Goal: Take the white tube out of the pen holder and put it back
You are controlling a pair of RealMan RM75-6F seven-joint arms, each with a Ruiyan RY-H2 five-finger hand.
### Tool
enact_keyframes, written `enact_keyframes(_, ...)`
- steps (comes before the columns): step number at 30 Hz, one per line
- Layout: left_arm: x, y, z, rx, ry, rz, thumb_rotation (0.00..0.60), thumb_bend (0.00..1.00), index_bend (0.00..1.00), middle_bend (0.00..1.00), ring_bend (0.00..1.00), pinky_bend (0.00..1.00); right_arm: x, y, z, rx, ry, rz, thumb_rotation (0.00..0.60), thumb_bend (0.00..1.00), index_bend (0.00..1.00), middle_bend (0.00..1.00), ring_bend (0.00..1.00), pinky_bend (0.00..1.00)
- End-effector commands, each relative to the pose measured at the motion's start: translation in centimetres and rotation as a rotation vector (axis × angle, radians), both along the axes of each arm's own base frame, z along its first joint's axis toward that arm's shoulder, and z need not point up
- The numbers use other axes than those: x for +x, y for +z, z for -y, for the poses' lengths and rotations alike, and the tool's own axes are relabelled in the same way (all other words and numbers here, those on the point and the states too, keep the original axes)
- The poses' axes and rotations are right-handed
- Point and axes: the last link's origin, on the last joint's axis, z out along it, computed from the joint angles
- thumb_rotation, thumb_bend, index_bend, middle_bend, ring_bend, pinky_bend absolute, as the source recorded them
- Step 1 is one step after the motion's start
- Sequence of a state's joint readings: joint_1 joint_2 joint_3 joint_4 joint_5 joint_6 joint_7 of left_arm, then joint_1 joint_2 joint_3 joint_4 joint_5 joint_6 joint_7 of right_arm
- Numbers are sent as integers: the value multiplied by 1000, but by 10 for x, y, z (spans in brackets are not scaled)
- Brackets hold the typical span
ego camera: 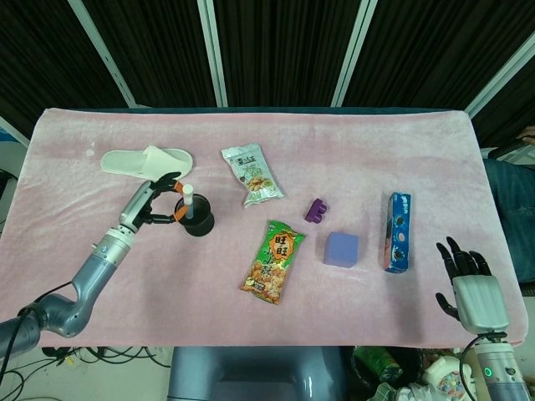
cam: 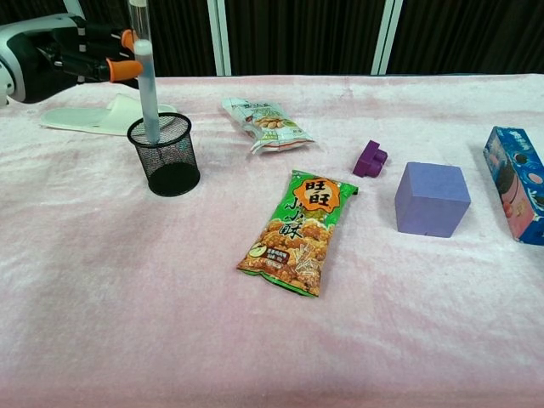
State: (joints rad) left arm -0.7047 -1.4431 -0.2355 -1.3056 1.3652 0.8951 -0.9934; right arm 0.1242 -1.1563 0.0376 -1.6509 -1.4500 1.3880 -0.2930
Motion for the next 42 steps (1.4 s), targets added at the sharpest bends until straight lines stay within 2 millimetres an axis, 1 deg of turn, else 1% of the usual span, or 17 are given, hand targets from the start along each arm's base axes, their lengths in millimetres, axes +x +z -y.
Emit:
enact_keyframes(1, 2, -13, 1, -23, -17, -10, 600, 480, 696, 464, 73, 232, 0, 0, 0, 1, 1, 0, 600, 157, 14, 31, 181, 158)
enact_keyframes(8, 4, -30, 3, -4, -68, -77, 600, 480, 696, 466, 73, 218, 0, 0, 0, 0, -1, 6, 600, 158, 14, 32, 181, 158)
enact_keyframes(14, 3, -39, 4, 71, -108, -162, 600, 480, 695, 466, 73, 210, 0, 1, 0, 1, 0, 8, 600, 157, 14, 31, 181, 158)
enact_keyframes(19, 2, -44, 0, 109, -114, -211, 600, 480, 695, 466, 73, 199, 0, 0, 0, 3, 0, 9, 600, 157, 14, 31, 181, 158)
enact_keyframes(24, -3, -48, -1, 136, -123, -257, 600, 479, 695, 465, 73, 199, 0, 1, 0, 1, -2, 11, 600, 157, 14, 32, 181, 158)
enact_keyframes(34, -16, -49, -4, 135, -70, -241, 600, 480, 695, 465, 73, 196, 0, 0, 0, 2, -1, 10, 600, 157, 14, 32, 181, 158)
enact_keyframes(42, -23, -48, -3, 133, -50, -244, 600, 480, 695, 463, 73, 195, 0, 0, 0, 2, -1, 10, 600, 157, 14, 32, 181, 158)
